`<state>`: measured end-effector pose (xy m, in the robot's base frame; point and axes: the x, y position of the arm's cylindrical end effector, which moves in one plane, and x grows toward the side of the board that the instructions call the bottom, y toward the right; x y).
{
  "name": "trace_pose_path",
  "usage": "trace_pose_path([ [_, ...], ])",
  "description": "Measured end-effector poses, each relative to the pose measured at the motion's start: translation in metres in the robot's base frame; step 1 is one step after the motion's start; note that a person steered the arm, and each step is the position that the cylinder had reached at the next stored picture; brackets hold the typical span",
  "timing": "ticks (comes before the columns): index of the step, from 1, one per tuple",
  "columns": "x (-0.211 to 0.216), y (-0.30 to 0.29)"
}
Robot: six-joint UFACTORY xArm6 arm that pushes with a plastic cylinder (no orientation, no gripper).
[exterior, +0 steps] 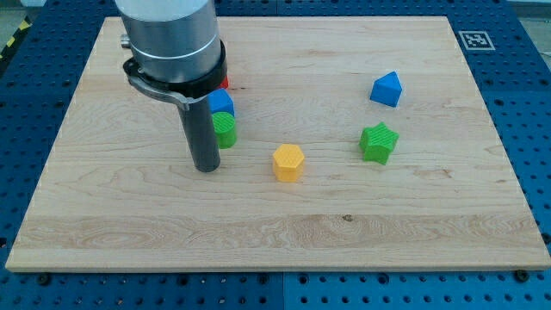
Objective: Move the yellow hexagon horizontally left to the green star
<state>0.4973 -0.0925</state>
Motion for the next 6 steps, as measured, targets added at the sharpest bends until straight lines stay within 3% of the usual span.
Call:
trace_pose_path([
  [3,0.031,0.1],
  [6,0.032,0.147],
])
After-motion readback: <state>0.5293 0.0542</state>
